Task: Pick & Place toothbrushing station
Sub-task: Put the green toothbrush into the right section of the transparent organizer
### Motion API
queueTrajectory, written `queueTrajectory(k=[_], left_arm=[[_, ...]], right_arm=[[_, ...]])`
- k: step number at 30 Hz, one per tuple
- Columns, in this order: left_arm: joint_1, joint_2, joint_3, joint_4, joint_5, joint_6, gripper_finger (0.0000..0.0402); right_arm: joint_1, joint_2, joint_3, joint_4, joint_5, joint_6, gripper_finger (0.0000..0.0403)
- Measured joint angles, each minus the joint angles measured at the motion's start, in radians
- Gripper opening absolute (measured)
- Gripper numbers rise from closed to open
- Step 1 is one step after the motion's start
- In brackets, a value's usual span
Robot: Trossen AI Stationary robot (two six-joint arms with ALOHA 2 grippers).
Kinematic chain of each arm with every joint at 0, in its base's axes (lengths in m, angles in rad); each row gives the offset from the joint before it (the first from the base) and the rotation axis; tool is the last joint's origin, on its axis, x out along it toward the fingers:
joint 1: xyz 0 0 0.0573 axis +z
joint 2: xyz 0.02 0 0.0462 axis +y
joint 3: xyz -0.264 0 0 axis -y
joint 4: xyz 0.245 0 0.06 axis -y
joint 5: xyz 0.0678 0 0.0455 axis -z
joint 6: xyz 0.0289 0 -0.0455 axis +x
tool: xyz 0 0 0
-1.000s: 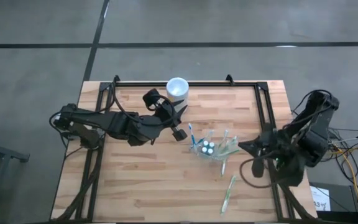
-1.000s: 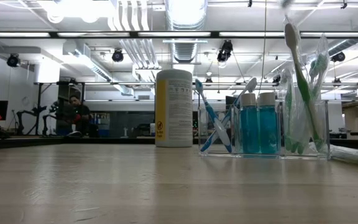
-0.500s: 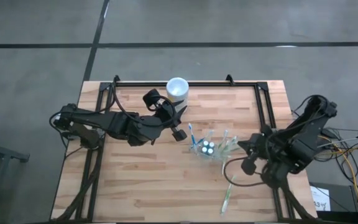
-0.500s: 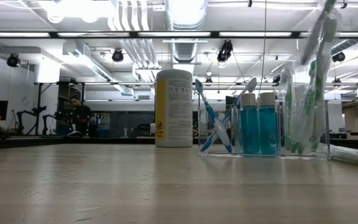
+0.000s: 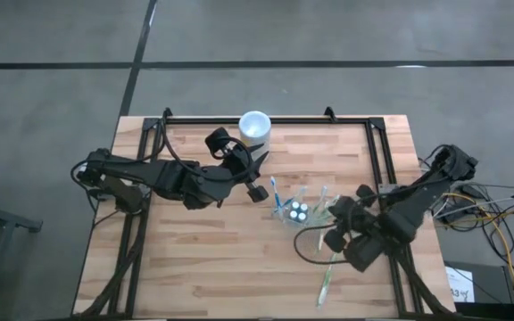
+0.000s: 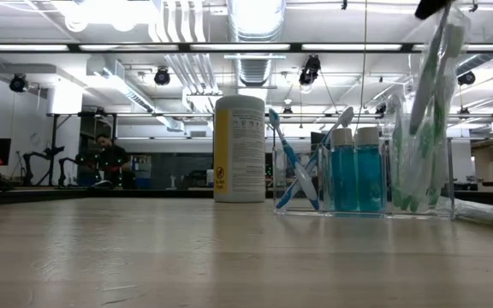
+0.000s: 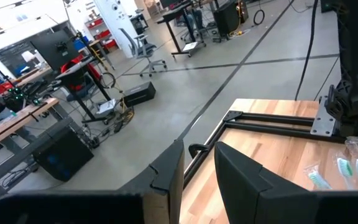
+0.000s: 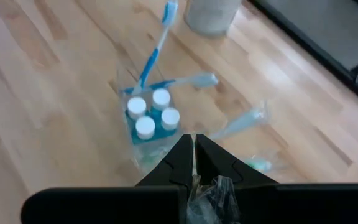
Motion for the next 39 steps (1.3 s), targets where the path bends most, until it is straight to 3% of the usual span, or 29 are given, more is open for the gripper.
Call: queueTrajectory(k=[11, 39], left_arm=[[0.0, 0.0, 0.0, -0.006, 0.0, 0.001, 0.0094], [0.0, 0.0, 0.0, -0.007, 0.0, 0.001, 0.0094]], right_arm=[[-0.074, 0.143, -0.042, 0.01, -0.112, -0.002, 0.0013], [-0.081, 0.172, -0.039, 0.057, -0.073, -0.007, 0.0013]])
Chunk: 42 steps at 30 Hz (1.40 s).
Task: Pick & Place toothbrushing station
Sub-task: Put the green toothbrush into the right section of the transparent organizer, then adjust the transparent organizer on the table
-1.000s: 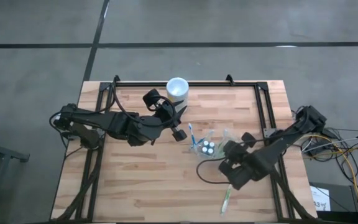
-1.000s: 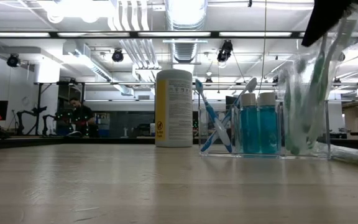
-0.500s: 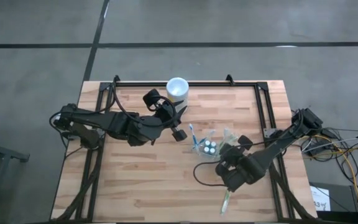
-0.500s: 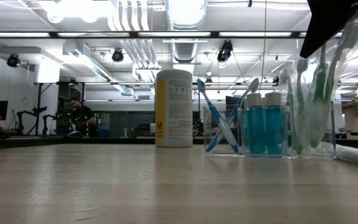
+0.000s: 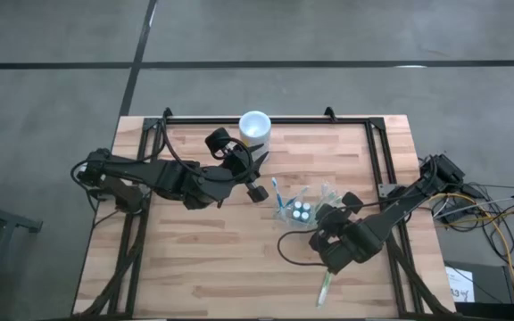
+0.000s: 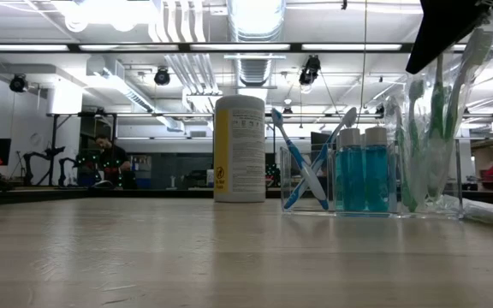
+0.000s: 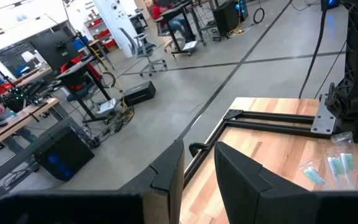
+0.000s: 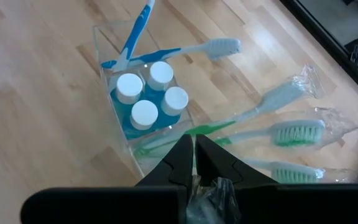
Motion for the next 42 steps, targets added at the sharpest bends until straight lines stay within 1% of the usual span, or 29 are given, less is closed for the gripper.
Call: queueTrajectory(k=[11, 22, 26, 28, 34, 42], left_arm=[[0.0, 0.0, 0.0, 0.0, 0.0, 0.0, 0.0094], [0.0, 0.0, 0.0, 0.0, 0.0, 0.0, 0.0094], [0.0, 0.0, 0.0, 0.0, 0.0, 0.0, 0.0094], [0.0, 0.0, 0.0, 0.0, 0.0, 0.0, 0.0094], [0.0, 0.0, 0.0, 0.0, 0.0, 0.0, 0.0094], [0.0, 0.0, 0.0, 0.0, 0.0, 0.0, 0.0094]], right_arm=[[0.0, 0.0, 0.0, 0.031, 0.0, 0.008, 0.0018], [-0.007, -0.001, 0.0, 0.061, 0.0, 0.011, 0.0099], [-0.009, -0.001, 0.0, 0.05, 0.0, 0.007, 0.012], [-0.012, -0.001, 0.0, 0.043, 0.009, -0.021, 0.0128], [-0.019, -0.039, 0.007, 0.021, 0.088, -0.033, 0.0137], [-0.026, -0.121, 0.007, 0.026, 0.118, -0.001, 0.0139]])
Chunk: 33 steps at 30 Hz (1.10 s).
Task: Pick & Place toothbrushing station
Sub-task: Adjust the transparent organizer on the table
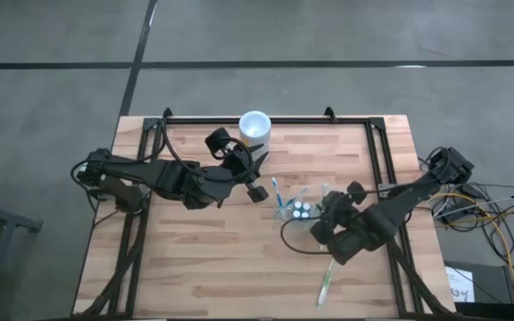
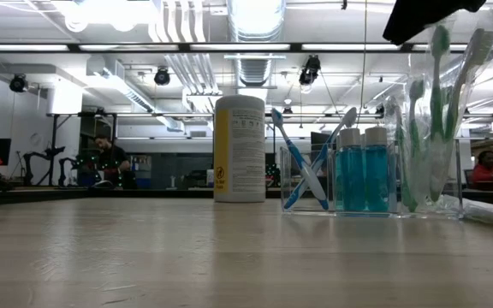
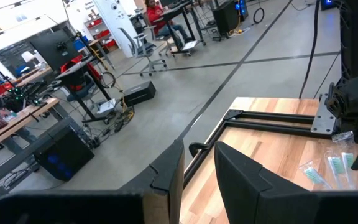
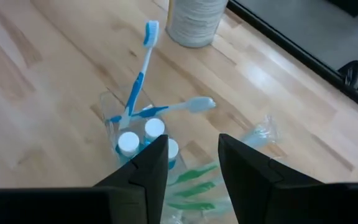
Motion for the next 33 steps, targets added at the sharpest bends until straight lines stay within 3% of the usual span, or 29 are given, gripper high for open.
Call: queueTrajectory(k=[7, 16, 24, 33], left_arm=[[0.0, 0.0, 0.0, 0.0, 0.0, 0.0, 0.0094], [0.0, 0.0, 0.0, 0.0, 0.0, 0.0, 0.0094], [0.0, 0.0, 0.0, 0.0, 0.0, 0.0, 0.0094], [0.0, 0.0, 0.0, 0.0, 0.0, 0.0, 0.0094]], right_arm=[[0.0, -0.067, 0.0, -0.004, 0.064, -0.005, 0.0137], [0.015, -0.188, 0.0, 0.013, 0.231, -0.012, 0.0133], [0.079, -0.335, 0.0, 0.031, 0.246, -0.086, 0.0113], [0.153, -0.443, 0.0, 0.034, 0.366, -0.213, 0.0098]])
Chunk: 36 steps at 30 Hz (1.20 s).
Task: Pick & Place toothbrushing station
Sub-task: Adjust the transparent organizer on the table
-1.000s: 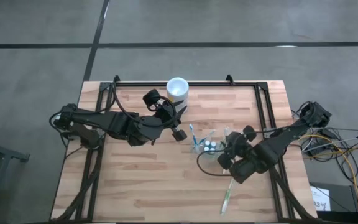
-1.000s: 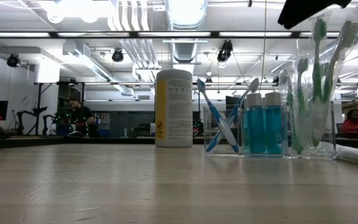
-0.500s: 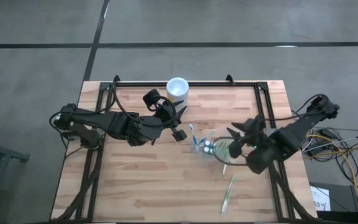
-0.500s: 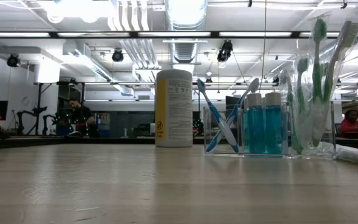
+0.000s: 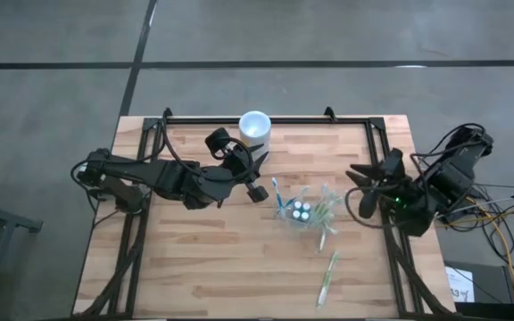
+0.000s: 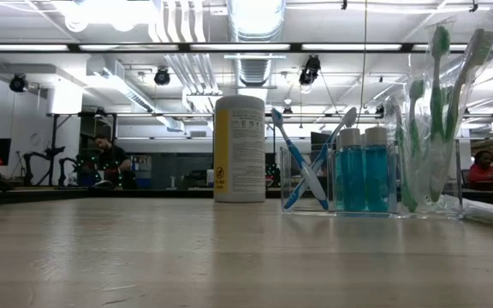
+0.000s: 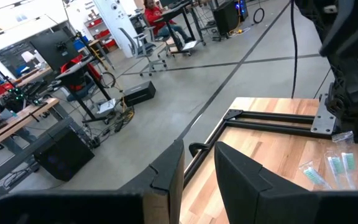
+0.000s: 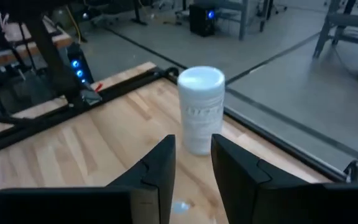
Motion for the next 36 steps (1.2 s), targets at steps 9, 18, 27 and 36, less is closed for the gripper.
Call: queueTrajectory(k=[9, 18, 27, 36], left_arm=[[0.001, 0.0, 0.0, 0.004, 0.0, 0.1, 0.0094], [0.001, 0.0, 0.0, 0.015, 0.0, 0.099, 0.0094], [0.002, 0.0, 0.0, 0.022, 0.0, 0.093, 0.0094], [0.002, 0.0, -0.002, 0.006, 0.013, 0.092, 0.0094]], right_arm=[[0.0, -0.023, 0.0, -0.001, 0.018, -0.015, 0.0087], [0.0, -0.002, -0.003, -0.002, 0.016, -0.015, 0.0076], [0.0, 0.004, -0.007, -0.001, 0.013, -0.014, 0.0071], [0.0, 0.004, -0.007, -0.002, 0.013, -0.014, 0.0071]])
